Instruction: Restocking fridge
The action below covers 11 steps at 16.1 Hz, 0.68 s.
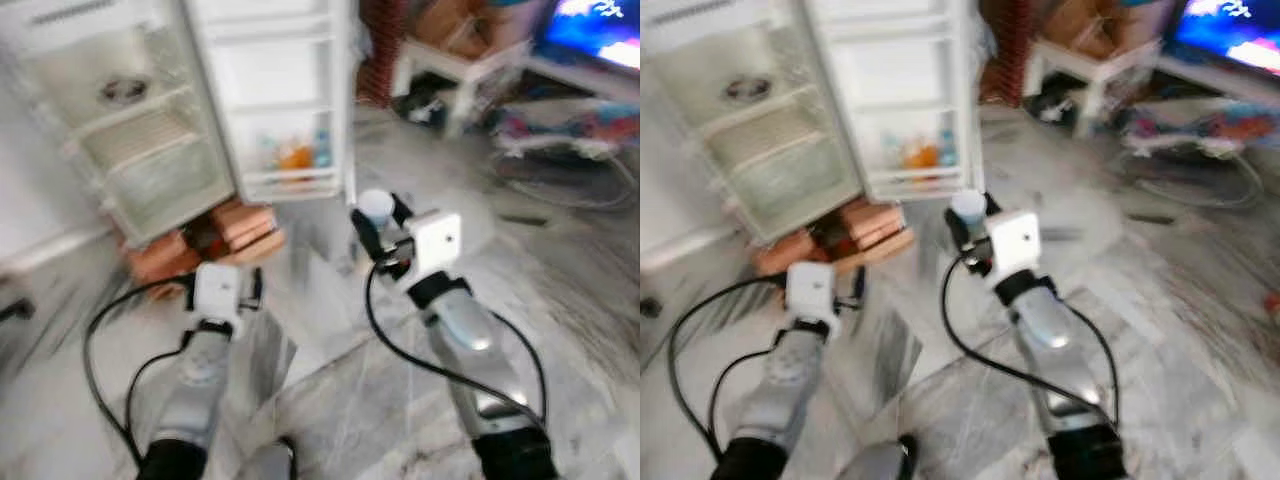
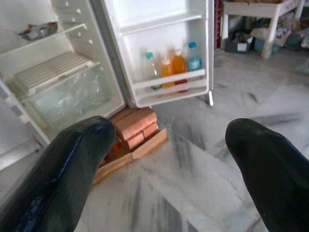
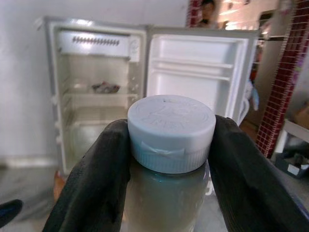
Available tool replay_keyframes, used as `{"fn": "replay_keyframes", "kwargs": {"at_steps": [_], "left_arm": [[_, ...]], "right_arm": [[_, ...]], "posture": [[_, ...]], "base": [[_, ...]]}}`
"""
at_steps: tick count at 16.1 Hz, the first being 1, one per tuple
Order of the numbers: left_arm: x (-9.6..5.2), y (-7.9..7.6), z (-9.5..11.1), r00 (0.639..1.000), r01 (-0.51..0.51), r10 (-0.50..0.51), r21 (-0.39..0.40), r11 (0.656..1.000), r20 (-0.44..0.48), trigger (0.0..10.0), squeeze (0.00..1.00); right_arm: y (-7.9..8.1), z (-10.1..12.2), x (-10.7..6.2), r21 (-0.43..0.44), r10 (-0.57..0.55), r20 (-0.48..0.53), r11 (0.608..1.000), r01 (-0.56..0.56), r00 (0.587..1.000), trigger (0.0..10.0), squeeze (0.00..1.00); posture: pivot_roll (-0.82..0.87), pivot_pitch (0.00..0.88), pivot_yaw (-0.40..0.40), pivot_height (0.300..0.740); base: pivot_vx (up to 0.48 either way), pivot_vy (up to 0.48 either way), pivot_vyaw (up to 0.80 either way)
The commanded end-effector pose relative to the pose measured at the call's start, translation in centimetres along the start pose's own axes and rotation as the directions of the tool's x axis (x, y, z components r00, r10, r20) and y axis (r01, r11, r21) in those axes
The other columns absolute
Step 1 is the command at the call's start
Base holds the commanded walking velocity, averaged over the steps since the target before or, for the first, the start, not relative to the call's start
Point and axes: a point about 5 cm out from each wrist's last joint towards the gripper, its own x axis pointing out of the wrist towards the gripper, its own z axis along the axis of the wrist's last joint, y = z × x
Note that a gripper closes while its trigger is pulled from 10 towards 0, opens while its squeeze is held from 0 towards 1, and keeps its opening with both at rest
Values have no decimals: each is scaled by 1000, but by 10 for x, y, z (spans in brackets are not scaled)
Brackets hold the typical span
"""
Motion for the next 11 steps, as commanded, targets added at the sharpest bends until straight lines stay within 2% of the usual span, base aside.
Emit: {"fn": "replay_keyframes", "kwargs": {"at_steps": [1, 3, 6, 11], "left_arm": [[0, 8, -3, 1000, -17, 17, 18, 1000, -10, 10000, 0], [-1, 9, -1, 1000, -12, 12, 6, 1000, 20, 10000, 0], [-2, 9, 0, 999, -14, 14, 1, 1000, 31, 10000, 0], [0, 8, 5, 998, -13, 12, 2, 1000, 56, 10000, 0]], "right_arm": [[3, 11, 5, 4, 9, 60, 1000, -9, 998, 10000, 0], [-2, 8, 2, 0, -21, 54, 1000, 21, 998, 10000, 0], [-5, 6, -2, 4, -49, 48, 999, 49, 998, 10000, 0], [-5, 9, 2, 21, -61, 68, 998, 60, 996, 10000, 0]], "posture": [[93, 40, -4, 740], [96, 39, -8, 740], [96, 39, -8, 740], [93, 40, -10, 740]], "base": [[0, 0, 788], [0, 0, 784], [161, 404, 767], [250, 409, 80]]}}
